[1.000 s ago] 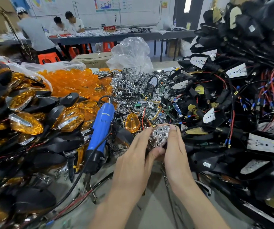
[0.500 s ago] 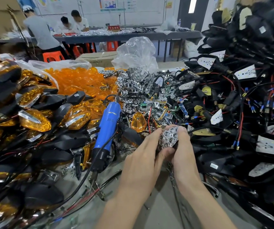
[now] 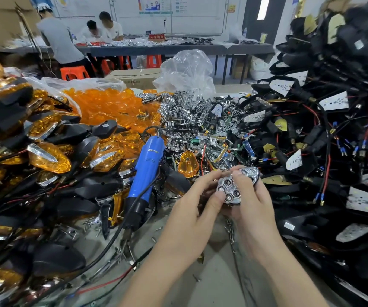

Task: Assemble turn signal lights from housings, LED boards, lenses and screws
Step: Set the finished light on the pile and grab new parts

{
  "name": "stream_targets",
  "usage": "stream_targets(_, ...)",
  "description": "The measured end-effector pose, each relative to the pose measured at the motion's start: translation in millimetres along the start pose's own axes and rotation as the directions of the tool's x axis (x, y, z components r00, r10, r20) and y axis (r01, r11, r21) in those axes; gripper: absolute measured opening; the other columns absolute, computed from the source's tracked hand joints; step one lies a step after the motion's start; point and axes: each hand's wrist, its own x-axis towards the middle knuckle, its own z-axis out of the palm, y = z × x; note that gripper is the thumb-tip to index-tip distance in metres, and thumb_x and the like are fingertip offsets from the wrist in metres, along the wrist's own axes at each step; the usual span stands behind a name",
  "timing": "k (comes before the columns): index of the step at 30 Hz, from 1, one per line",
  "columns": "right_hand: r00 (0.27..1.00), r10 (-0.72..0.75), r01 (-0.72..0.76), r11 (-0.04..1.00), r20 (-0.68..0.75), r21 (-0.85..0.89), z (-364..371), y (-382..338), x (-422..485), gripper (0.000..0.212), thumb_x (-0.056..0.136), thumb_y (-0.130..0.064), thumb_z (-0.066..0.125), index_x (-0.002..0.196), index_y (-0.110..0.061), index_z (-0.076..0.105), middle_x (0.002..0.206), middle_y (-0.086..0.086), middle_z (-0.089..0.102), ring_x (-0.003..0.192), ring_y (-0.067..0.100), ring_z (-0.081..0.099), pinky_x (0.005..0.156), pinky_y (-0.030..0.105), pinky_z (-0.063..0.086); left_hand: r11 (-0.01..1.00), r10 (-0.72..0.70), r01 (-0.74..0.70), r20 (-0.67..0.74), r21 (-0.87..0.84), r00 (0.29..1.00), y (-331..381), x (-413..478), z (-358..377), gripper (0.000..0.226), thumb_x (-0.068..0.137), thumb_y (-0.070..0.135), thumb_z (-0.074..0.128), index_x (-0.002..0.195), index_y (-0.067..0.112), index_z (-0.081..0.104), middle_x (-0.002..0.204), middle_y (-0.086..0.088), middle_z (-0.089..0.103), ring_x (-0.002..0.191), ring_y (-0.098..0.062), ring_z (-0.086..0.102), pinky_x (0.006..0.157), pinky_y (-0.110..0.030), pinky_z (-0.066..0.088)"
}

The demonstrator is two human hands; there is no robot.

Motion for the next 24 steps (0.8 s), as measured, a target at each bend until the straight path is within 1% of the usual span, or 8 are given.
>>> stream_targets(2,0.999,0.025,-0.027,0.999,0.034,0.04,-0.7,-1.5,-0.5,0.024,0.071,-0.047,0.068,0.091,-0.035,0.073,0.095,0.003,0.076,0.09,0.022,0.074,0.07,0.043,0.061,1.0,-0.007,0.007,0.009,-0.02,1.0,1.1,0.9,-1.7,0.037,0.101,0.016,0.056,0.128,0.042,0.054,0.121,0.034,0.061,0.118,0.013,0.052,0.091,-0.002,0.038)
stream_targets(5,0.998,0.027,-0.031,0.997,0.052,0.074,-1.0,-4.4,-1.4,0.021,0.07,-0.046,0.069,0.088,-0.035,0.074,0.091,0.002,0.077,0.082,0.02,0.075,0.061,0.034,0.058,0.998,-0.015,0.016,0.023,-0.061,1.0,2.9,1.9,-3.5,0.04,0.1,0.01,0.057,0.125,0.041,0.055,0.12,0.033,0.062,0.117,0.014,0.053,0.09,-0.003,0.039)
stream_targets(10,0.997,0.019,-0.025,0.996,0.076,0.084,-1.8,-3.5,-1.7,0.012,0.083,-0.034,0.063,0.085,-0.035,0.074,0.086,0.002,0.076,0.077,0.017,0.074,0.057,0.032,0.057,0.993,-0.02,0.024,0.032,-0.117,0.999,4.5,2.8,-4.6,0.043,0.099,-0.002,0.055,0.122,0.034,0.058,0.112,0.03,0.067,0.11,0.011,0.059,0.086,-0.004,0.043)
stream_targets(12,0.996,0.016,-0.023,0.997,0.084,0.08,-1.6,-3.8,-1.8,0.01,0.08,-0.035,0.066,0.085,-0.035,0.074,0.087,0.003,0.076,0.078,0.018,0.074,0.058,0.032,0.057,0.991,-0.023,0.027,0.029,-0.128,0.999,3.7,2.9,-4.3,0.045,0.098,-0.004,0.055,0.121,0.034,0.058,0.112,0.028,0.068,0.11,0.009,0.06,0.087,-0.005,0.043)
stream_targets(14,0.996,0.015,-0.022,0.997,0.085,0.074,-0.6,-5.0,-2.3,0.016,0.073,-0.041,0.068,0.086,-0.034,0.074,0.089,0.004,0.076,0.08,0.022,0.074,0.059,0.034,0.058,0.989,-0.035,0.038,0.023,-0.143,0.999,2.5,3.3,-4.1,0.046,0.098,-0.005,0.055,0.122,0.033,0.059,0.113,0.024,0.069,0.112,0.005,0.061,0.09,-0.008,0.044)
stream_targets(17,0.996,0.014,-0.019,0.998,0.09,0.063,0.8,-6.3,-2.6,0.02,0.07,-0.045,0.067,0.086,-0.034,0.073,0.089,0.004,0.076,0.081,0.023,0.073,0.061,0.035,0.058,0.985,-0.049,0.05,0.011,-0.167,0.999,3.2,3.0,-4.1,0.048,0.097,-0.007,0.054,0.12,0.035,0.059,0.114,0.021,0.07,0.113,0.002,0.061,0.093,-0.013,0.045)
stream_targets(21,0.997,0.016,-0.021,0.998,0.078,0.06,1.7,-6.1,-3.0,0.01,0.078,-0.036,0.065,0.084,-0.035,0.074,0.087,0.003,0.076,0.078,0.022,0.073,0.06,0.033,0.058,0.986,-0.054,0.052,-0.007,-0.155,0.999,3.9,2.9,-3.4,0.049,0.097,-0.008,0.055,0.12,0.036,0.06,0.115,0.022,0.069,0.114,0.004,0.06,0.095,-0.013,0.045)
stream_targets(24,0.997,0.02,-0.024,0.999,0.08,0.048,1.0,-6.4,-3.2,0.016,0.084,-0.031,0.06,0.085,-0.035,0.075,0.088,0.002,0.076,0.08,0.02,0.074,0.061,0.031,0.058,0.989,-0.054,0.053,-0.008,-0.136,0.999,4.3,3.9,-3.7,0.052,0.096,-0.008,0.055,0.119,0.038,0.06,0.115,0.025,0.068,0.115,0.006,0.059,0.095,-0.012,0.045)
